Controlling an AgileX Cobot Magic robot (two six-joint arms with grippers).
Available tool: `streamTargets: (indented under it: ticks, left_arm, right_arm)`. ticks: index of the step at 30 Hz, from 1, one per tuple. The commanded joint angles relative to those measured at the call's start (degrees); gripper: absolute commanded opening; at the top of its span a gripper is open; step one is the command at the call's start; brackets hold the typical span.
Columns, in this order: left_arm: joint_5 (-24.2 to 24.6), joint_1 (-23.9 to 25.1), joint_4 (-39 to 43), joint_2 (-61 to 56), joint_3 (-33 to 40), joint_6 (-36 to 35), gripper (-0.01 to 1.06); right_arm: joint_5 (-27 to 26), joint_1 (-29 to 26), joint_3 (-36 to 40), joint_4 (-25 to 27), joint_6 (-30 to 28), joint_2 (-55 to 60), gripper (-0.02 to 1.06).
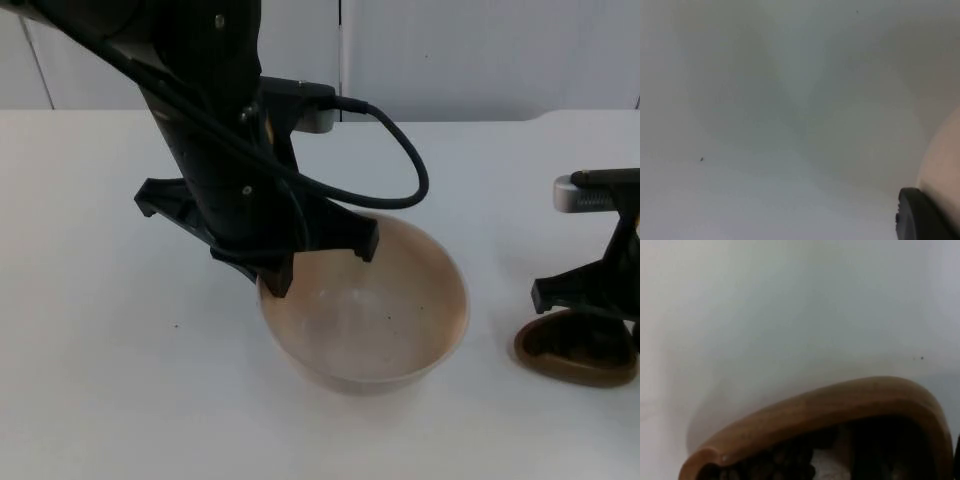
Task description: Pick up the bowl with the left hand and pour the coffee beans from the cup into the bowl with the right hand.
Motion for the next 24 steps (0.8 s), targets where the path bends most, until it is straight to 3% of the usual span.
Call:
streamTargets:
  ticks: [1,6,10,12,24]
  left_arm:
    - [-0.54,-0.32,-0.14,-0.17,-0.32,-0.49,0.00]
    - [-0.54,-0.32,-0.14,-0.17,-0.32,-0.49,0.00]
    - [-0.54,-0.32,-0.14,-0.17,-0.32,-0.49,0.00]
    - [-0.54,-0.32,-0.14,-0.17,-0.32,-0.49,0.00]
    - [-0.54,-0.32,-0.14,-0.17,-0.32,-0.49,0.00]
  right_arm:
    - [0.89,-0.24,0.39,-0.77,0.13,0.88,0.37]
    - [0.89,-0.24,0.39,-0.77,0.13,0.88,0.25]
    - [0.89,-0.24,0.39,-0.77,0.13,0.88,0.04]
    - [0.89,-0.24,0.39,-0.77,0.13,0.88,0.00]
    - [2.43,-0.24,0.39,-0.53,-1.29,-5.17,0.00]
